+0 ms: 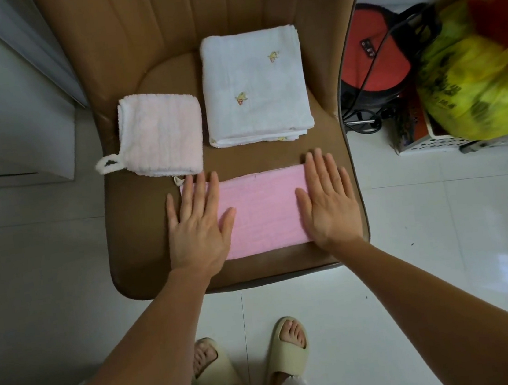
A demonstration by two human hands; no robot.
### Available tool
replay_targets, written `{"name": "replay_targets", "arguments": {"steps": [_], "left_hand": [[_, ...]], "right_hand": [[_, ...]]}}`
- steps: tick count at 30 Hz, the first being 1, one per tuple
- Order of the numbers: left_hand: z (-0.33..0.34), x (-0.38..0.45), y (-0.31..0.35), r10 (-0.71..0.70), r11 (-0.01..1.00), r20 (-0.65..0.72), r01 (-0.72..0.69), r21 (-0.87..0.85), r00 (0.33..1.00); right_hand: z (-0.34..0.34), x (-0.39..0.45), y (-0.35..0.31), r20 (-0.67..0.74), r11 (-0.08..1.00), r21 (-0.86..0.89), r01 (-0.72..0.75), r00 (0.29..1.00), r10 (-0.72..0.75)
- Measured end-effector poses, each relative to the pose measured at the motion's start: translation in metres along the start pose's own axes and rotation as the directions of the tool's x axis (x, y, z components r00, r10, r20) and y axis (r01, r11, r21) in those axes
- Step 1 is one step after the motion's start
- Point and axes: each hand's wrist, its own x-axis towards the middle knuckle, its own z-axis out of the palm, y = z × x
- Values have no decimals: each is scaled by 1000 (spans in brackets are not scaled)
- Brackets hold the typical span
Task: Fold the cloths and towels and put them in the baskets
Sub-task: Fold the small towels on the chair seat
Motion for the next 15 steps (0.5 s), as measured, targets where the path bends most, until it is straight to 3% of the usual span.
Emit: {"name": "replay_targets", "arguments": {"steps": [3,5,7,9,11,15], "left_hand": [[-7,-4,-6,40,994,-22,-42,-100,999],[-16,-7,2,-105,937,-100,65,-344,989],[-26,-11,12,-375,772,-132,230,-593,918],[-34,-11,17,-591,557,-14,395,-731,807],[-39,-5,15,-651,429,146,519,-740,745],[-36,0,8,-549,478,286,576,-663,785]], "right_hand": [[-9,-2,-2,13,998,-5,-63,998,63],[-17,-5,-18,-55,999,50,-17,998,19],[-18,-12,-39,-94,985,141,99,992,-87],[-12,-19,-54,-54,964,206,167,986,-159],[-4,-21,-58,-16,962,211,175,984,-176],[3,-18,-54,13,969,147,197,979,-201]]}}
